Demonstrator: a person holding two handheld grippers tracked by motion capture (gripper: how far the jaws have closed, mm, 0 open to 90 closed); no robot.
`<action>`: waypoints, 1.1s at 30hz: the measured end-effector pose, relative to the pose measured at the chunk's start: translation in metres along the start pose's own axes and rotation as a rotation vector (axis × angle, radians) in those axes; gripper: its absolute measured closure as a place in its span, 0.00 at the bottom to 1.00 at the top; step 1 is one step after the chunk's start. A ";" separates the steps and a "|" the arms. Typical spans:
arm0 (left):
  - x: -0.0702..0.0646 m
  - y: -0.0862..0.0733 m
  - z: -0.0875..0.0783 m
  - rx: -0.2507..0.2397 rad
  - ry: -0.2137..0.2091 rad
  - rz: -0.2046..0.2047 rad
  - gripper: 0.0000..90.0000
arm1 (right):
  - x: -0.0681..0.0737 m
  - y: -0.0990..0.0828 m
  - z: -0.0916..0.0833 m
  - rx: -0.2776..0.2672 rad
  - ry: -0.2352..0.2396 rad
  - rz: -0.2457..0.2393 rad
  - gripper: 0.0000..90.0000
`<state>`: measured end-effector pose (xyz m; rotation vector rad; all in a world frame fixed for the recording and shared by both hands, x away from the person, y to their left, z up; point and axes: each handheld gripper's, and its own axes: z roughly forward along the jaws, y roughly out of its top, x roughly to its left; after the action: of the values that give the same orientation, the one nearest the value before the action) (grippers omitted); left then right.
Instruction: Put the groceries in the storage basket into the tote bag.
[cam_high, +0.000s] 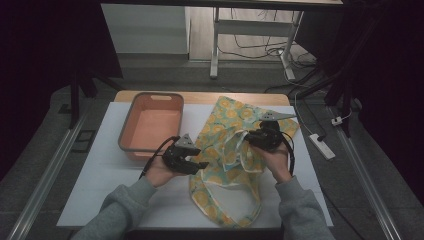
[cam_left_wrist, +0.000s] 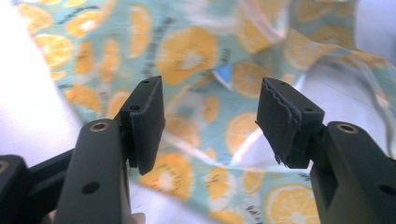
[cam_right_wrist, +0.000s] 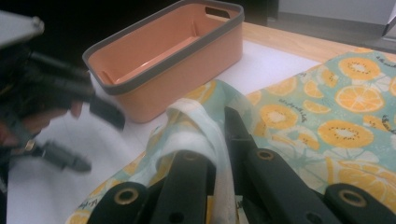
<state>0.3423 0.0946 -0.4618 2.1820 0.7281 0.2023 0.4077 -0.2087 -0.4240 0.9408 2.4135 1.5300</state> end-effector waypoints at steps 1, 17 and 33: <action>0.002 0.000 -0.003 -0.001 0.005 -0.001 0.46 | 0.001 -0.001 0.000 0.004 0.000 -0.001 0.98; 0.035 -0.002 -0.034 -0.012 0.032 -0.046 0.48 | 0.005 -0.021 -0.019 0.046 -0.020 -0.025 0.98; 0.025 0.003 -0.015 0.046 0.014 0.009 0.45 | 0.011 -0.032 -0.032 0.059 -0.017 -0.051 0.98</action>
<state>0.3585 0.1172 -0.4520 2.2296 0.7373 0.2082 0.3720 -0.2362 -0.4337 0.8913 2.4632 1.4354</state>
